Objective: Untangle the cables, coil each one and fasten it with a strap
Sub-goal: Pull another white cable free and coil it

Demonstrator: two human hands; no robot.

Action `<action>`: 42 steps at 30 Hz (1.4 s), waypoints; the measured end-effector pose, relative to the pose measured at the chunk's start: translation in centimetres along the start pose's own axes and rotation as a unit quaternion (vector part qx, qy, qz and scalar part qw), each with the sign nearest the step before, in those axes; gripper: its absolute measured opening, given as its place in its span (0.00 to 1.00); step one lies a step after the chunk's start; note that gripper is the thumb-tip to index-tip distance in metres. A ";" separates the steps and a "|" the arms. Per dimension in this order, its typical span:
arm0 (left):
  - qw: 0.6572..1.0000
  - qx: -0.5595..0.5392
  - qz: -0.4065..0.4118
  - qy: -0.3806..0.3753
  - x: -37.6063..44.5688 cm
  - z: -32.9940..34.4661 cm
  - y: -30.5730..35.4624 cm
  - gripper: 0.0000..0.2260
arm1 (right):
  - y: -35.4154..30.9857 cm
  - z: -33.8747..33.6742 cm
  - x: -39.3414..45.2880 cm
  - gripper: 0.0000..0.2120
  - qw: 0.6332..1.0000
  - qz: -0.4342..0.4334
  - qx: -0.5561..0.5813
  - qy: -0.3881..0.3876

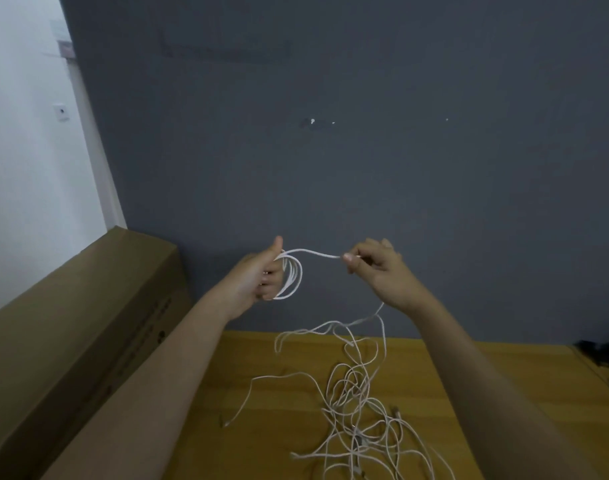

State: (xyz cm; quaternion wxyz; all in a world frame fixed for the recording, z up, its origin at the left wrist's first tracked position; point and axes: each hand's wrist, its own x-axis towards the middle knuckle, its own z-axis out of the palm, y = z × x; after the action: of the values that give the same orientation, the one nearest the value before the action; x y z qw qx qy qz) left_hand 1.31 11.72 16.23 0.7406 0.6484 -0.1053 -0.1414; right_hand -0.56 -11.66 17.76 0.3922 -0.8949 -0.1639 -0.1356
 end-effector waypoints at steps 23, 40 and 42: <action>0.870 0.491 0.050 0.020 2.5 2.1 -2.2 0.22 | 1.4 8.6 -4.7 0.10 0.997 -0.053 -0.045 0.017; 0.976 0.041 -0.055 -0.207 1.2 3.2 -1.4 0.18 | 4.4 6.3 -1.5 0.09 0.963 0.090 0.253 0.039; 0.979 -0.042 -0.048 -0.195 1.3 3.9 -1.2 0.17 | 4.2 8.2 -1.5 0.13 0.955 0.113 0.274 0.025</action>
State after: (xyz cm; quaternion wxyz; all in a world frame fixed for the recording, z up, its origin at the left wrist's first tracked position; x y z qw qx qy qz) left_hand 1.12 7.52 15.51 0.7250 0.5808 -0.2100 -0.3051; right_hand 0.72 -8.52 9.05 0.6391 -0.7621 -0.0832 -0.0622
